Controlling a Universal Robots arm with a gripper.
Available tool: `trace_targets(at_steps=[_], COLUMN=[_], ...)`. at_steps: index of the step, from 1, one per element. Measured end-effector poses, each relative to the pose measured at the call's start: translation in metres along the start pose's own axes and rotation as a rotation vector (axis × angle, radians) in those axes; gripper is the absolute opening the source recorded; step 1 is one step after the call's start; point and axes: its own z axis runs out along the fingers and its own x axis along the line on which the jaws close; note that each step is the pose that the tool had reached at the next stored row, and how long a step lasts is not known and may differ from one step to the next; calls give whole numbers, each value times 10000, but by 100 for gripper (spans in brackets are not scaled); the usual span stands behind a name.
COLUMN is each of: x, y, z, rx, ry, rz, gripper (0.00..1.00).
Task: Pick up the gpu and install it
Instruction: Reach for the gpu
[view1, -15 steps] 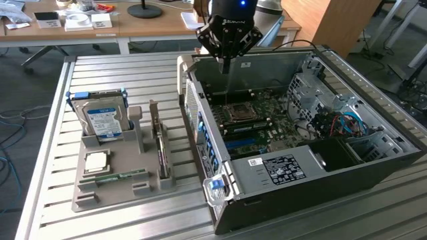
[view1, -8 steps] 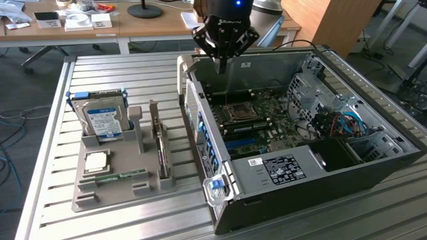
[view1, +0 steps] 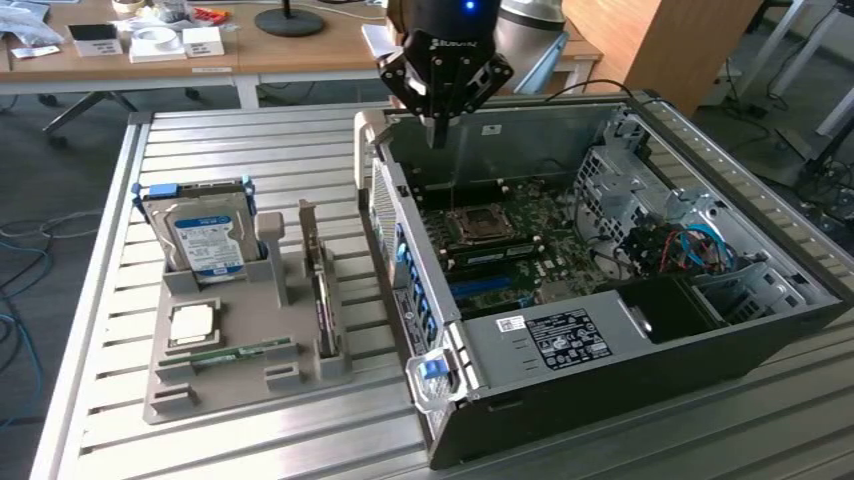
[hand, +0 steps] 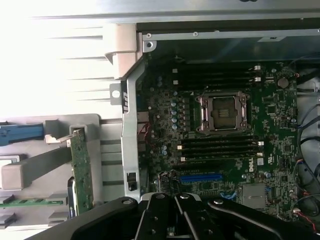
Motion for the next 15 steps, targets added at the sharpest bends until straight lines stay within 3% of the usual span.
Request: trace_targets(at_steps=[15], x=[32], y=[-3], z=[-2], rx=[1], ry=[1], rz=[1], gripper=[11])
